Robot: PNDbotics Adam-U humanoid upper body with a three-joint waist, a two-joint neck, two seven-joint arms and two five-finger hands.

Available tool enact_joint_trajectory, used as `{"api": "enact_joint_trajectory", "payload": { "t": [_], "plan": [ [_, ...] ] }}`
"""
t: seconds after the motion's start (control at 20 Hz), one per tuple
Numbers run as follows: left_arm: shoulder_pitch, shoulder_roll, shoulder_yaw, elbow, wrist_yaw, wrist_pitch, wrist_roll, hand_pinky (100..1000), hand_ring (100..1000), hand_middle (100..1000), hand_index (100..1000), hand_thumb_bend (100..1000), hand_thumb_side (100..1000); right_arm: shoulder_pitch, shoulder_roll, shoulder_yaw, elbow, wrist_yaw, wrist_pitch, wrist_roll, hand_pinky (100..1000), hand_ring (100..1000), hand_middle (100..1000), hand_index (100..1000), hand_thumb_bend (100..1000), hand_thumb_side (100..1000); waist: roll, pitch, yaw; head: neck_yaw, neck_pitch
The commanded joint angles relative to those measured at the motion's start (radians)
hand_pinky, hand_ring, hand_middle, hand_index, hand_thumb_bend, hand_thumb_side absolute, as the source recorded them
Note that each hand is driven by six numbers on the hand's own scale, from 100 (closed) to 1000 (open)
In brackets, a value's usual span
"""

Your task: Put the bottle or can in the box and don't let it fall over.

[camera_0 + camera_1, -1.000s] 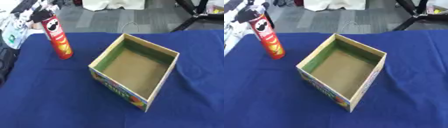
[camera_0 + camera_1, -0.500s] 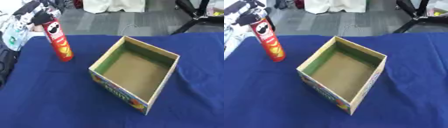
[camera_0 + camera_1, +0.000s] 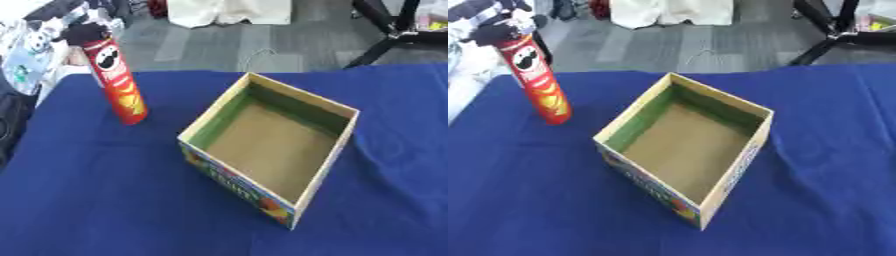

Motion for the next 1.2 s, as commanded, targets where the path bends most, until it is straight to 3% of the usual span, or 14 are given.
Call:
{"api": "enact_joint_trajectory", "payload": {
  "t": [0.05,0.4,1.2],
  "plan": [
    [-0.024,0.025,0.009,-0.028,-0.008,-0.002,0.034,933,954,938,910,419,1000,-0.006,-0.026,-0.012,-0.009,0.007,-0.003,0.004,1000,699,769,984,100,759,-0.001,-0.019,-0.002,0.004,-0.005],
    [-0.026,0.034,0.013,-0.012,-0.001,0.003,0.09,928,950,925,904,416,1000,-0.009,-0.027,-0.011,-0.008,0.009,-0.005,0.009,1000,699,769,985,100,761,0.0,-0.006,-0.006,0.013,-0.016],
    [-0.021,0.02,0.004,0.005,-0.013,0.011,0.0,979,954,927,914,376,1000,-0.009,-0.02,-0.017,-0.008,0.015,-0.007,0.007,1000,699,768,987,100,762,0.001,0.011,-0.015,0.022,-0.015]
  ]
}}
